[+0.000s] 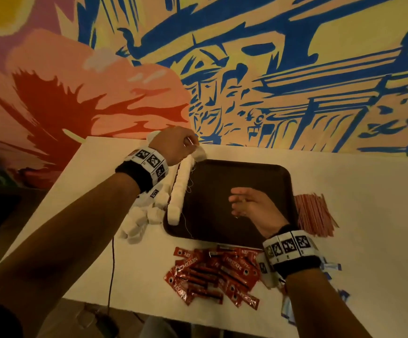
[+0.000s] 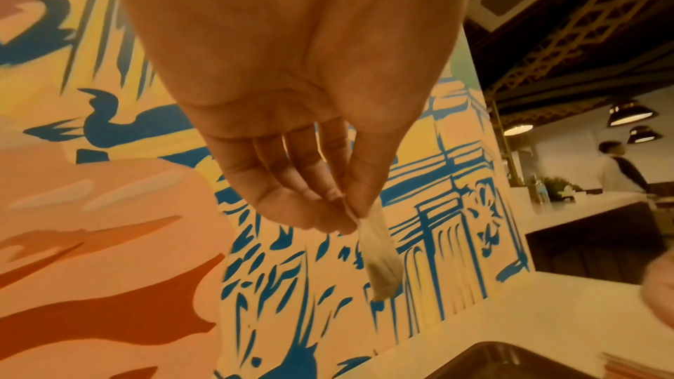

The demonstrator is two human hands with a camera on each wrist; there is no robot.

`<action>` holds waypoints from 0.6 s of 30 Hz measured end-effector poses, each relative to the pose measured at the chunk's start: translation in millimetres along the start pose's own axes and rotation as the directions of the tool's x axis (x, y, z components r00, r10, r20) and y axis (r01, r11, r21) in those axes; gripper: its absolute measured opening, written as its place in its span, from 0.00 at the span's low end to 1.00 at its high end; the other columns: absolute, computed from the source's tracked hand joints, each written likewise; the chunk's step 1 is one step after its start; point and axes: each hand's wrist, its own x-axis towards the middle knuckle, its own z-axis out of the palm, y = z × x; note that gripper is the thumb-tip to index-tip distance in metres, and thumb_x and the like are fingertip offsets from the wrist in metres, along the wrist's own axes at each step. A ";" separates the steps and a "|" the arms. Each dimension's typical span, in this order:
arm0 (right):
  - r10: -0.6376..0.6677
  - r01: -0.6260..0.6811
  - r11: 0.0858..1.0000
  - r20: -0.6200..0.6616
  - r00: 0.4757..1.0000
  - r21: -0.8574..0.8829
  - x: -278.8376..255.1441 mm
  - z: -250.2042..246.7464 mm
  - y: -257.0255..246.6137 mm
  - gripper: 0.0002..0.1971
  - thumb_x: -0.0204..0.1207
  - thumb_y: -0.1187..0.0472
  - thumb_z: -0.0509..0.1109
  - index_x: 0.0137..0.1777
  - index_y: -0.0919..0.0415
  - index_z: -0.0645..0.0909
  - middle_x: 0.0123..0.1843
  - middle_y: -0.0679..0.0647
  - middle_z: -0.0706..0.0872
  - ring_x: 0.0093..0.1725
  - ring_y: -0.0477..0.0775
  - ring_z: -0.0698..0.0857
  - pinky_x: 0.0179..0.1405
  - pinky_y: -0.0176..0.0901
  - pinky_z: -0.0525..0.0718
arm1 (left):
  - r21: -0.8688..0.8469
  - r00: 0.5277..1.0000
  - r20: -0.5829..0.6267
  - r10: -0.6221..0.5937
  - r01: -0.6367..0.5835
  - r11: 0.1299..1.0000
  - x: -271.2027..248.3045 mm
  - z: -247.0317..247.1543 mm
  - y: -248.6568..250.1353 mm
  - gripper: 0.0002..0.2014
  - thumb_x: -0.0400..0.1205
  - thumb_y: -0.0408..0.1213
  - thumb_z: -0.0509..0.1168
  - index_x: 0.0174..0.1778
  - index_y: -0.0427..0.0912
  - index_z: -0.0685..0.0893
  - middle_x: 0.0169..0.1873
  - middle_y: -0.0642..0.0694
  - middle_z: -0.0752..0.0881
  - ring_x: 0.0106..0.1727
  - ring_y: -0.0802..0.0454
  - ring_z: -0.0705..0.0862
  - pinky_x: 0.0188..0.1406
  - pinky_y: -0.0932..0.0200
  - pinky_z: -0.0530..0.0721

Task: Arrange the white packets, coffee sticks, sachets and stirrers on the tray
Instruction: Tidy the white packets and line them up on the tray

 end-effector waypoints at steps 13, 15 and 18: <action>0.151 -0.158 0.964 0.049 0.987 0.212 58.1 -15.8 -22.2 0.17 0.87 0.71 0.56 0.62 0.69 0.87 0.62 0.66 0.87 0.58 0.61 0.88 0.57 0.49 0.89 | 0.291 0.933 0.288 -0.215 0.129 0.948 113.9 83.3 -40.5 0.05 0.80 0.46 0.72 0.50 0.56 0.86 0.51 0.54 0.84 0.53 0.49 0.83 0.56 0.51 0.85; 0.168 -0.177 0.955 0.058 0.984 0.236 64.8 -19.9 -22.6 0.16 0.90 0.66 0.57 0.64 0.68 0.86 0.62 0.67 0.86 0.56 0.60 0.88 0.52 0.48 0.89 | 0.294 0.906 0.340 -0.253 0.153 0.944 123.7 97.8 -48.4 0.07 0.76 0.47 0.75 0.48 0.57 0.87 0.51 0.52 0.85 0.52 0.48 0.84 0.55 0.51 0.86; 0.188 -0.199 0.954 0.066 0.980 0.226 74.3 -25.3 -21.2 0.15 0.90 0.61 0.58 0.65 0.65 0.85 0.61 0.65 0.87 0.52 0.57 0.89 0.46 0.45 0.89 | 0.285 0.889 0.366 -0.276 0.176 0.942 136.4 114.7 -60.5 0.07 0.75 0.46 0.77 0.45 0.58 0.87 0.51 0.52 0.86 0.51 0.48 0.84 0.51 0.54 0.86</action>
